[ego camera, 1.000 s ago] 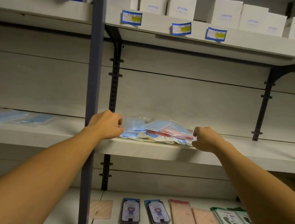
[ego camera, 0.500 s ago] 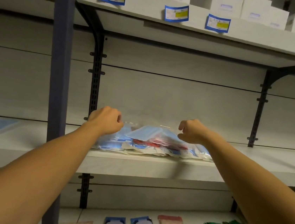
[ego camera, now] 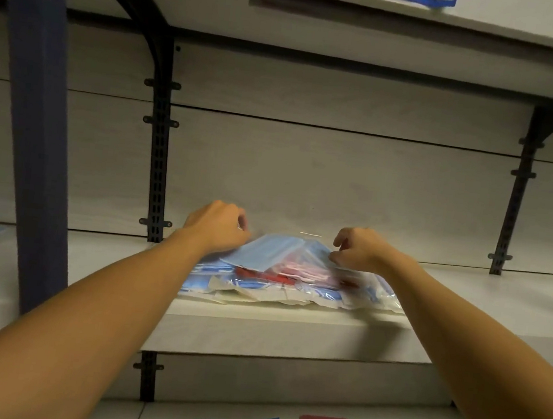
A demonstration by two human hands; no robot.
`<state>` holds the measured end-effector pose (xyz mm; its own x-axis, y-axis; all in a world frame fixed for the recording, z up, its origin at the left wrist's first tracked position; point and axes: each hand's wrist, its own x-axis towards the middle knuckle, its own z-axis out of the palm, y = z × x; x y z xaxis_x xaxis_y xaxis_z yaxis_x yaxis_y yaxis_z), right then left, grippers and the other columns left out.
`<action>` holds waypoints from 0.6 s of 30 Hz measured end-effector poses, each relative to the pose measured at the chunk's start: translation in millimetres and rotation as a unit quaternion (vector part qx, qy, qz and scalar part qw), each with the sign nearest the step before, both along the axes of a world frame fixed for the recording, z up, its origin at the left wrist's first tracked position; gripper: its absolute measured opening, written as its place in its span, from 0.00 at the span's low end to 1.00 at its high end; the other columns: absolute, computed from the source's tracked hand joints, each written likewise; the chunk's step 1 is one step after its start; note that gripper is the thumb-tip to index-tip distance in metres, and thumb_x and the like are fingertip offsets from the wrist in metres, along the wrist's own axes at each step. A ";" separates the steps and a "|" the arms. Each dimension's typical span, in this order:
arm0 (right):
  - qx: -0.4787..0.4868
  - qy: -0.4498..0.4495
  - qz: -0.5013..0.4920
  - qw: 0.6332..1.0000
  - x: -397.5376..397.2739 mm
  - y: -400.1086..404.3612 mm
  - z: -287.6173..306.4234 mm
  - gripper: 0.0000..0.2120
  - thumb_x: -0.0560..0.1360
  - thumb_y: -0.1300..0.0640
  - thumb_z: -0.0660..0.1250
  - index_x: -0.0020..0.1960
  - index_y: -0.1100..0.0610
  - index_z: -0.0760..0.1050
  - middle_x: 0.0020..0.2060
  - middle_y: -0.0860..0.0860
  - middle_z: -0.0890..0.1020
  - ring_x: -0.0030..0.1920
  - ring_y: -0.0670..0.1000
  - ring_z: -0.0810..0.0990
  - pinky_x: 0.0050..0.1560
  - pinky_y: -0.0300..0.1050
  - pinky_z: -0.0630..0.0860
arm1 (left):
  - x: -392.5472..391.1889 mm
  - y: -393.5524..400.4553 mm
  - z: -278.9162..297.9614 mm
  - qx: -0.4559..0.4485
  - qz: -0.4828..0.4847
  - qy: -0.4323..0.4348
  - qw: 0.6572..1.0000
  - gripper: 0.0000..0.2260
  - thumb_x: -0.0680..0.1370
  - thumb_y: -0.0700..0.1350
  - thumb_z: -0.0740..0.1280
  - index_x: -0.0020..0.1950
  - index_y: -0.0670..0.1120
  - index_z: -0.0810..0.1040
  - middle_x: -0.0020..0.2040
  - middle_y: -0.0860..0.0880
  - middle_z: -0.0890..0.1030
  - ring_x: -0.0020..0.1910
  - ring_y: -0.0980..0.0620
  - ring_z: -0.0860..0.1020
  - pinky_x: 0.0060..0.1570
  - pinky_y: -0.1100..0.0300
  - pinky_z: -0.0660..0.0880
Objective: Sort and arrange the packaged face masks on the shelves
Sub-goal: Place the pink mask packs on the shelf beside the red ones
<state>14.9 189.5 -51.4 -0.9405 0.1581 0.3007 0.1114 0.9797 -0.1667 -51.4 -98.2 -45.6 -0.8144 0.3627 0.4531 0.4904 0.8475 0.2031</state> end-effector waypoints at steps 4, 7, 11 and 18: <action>-0.054 0.004 0.013 0.998 -16.2 7.4 -7.2 0.19 0.74 0.48 0.71 0.62 0.54 0.79 0.57 0.53 0.83 0.55 0.54 0.78 0.55 0.44 0.75 | -14.0 16.4 -5.7 0.027 -0.007 -0.062 0.998 0.21 0.73 0.65 0.71 0.57 0.51 0.80 0.52 0.52 0.81 0.50 0.50 0.79 0.54 0.49 0.79; -0.076 0.003 0.023 0.997 -27.8 12.1 -13.3 0.20 0.73 0.45 0.72 0.61 0.53 0.79 0.57 0.52 0.83 0.54 0.53 0.78 0.56 0.44 0.75 | -23.5 20.9 -12.0 0.013 0.006 -0.087 0.996 0.30 0.69 0.71 0.71 0.60 0.50 0.79 0.55 0.52 0.80 0.52 0.50 0.79 0.56 0.49 0.79; -0.122 -0.005 0.041 0.992 -41.2 11.8 -17.0 0.24 0.72 0.41 0.73 0.63 0.53 0.78 0.59 0.52 0.82 0.56 0.53 0.78 0.59 0.47 0.76 | -34.2 16.5 -18.5 0.025 0.029 -0.099 0.994 0.31 0.69 0.70 0.72 0.63 0.49 0.79 0.59 0.50 0.81 0.56 0.49 0.79 0.58 0.50 0.78; -0.184 -0.024 0.043 0.982 -48.6 0.0 -9.5 0.41 0.63 0.29 0.75 0.67 0.53 0.73 0.60 0.50 0.77 0.57 0.53 0.75 0.56 0.47 0.73 | -41.7 6.5 -9.6 0.047 0.053 -0.109 0.991 0.33 0.69 0.63 0.77 0.67 0.47 0.77 0.63 0.47 0.79 0.60 0.47 0.77 0.60 0.54 0.76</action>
<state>-33.7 189.6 -60.9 -0.9669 0.1674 0.1924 0.0479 0.8602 -0.5078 -93.1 -91.7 -55.2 -0.9281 0.2343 0.2893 0.3352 0.8639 0.3759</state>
